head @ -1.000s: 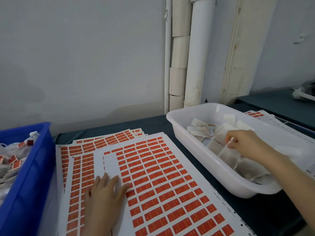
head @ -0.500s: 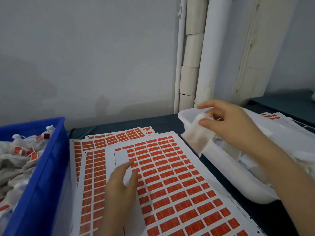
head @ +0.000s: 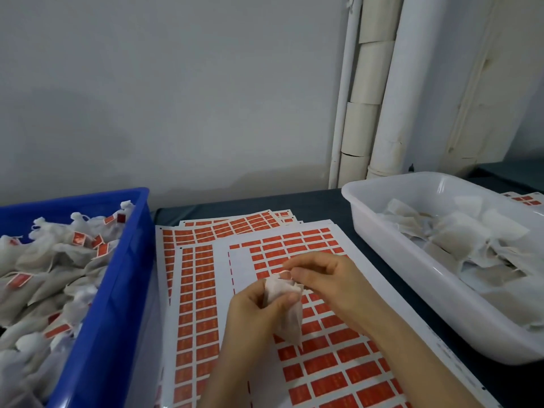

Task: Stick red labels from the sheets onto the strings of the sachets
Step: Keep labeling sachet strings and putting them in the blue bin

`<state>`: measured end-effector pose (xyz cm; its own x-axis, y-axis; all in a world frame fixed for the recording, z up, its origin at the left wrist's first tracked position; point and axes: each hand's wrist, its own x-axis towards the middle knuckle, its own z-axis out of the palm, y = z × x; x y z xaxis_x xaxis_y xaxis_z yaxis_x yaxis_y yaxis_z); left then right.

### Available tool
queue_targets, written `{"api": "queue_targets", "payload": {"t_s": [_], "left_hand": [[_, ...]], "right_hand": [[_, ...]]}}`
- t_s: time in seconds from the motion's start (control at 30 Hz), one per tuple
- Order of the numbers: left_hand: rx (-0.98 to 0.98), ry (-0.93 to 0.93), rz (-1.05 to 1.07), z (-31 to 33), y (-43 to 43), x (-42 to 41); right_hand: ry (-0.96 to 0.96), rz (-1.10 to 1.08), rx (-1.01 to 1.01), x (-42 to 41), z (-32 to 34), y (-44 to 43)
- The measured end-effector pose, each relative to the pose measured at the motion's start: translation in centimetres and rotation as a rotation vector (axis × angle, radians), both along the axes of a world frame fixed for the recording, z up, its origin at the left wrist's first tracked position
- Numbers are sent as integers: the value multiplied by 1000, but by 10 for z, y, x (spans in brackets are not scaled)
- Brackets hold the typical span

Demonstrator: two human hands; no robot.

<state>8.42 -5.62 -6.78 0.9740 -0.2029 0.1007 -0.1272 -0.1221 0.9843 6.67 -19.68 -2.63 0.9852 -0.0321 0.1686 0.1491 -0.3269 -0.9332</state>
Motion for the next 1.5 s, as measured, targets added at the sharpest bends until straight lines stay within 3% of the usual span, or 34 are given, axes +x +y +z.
{"api": "queue_targets", "payload": {"t_s": [0.2, 0.37, 0.6, 0.7, 0.8, 1.03, 1.17, 1.33, 1.5], "left_hand": [[-30, 28, 42, -1, -4, -1], [-26, 29, -23, -2, -5, -1], [-32, 191, -213, 1, -5, -4], [176, 95, -245, -3, -9, -7], [177, 26, -238, -10, -8, -7], [130, -24, -72, -10, -4, -4], [161, -6, -85, -10, -6, -6], [397, -21, -95, -16, -14, -7], [168, -67, 55, -14, -7, -2]], "right_hand": [[94, -120, 469, 6, -24, -2], [134, -66, 650, 8, -31, -5], [213, -7, 852, 10, -32, -4], [218, 36, 961, 10, -33, -3], [184, 83, 1022, 9, -34, -2], [114, -14, 828, 8, -35, -6], [72, -86, 692, 5, -34, -3], [67, -90, 758, 4, -30, 4], [-20, -260, 406, 1, -30, 5]]}}
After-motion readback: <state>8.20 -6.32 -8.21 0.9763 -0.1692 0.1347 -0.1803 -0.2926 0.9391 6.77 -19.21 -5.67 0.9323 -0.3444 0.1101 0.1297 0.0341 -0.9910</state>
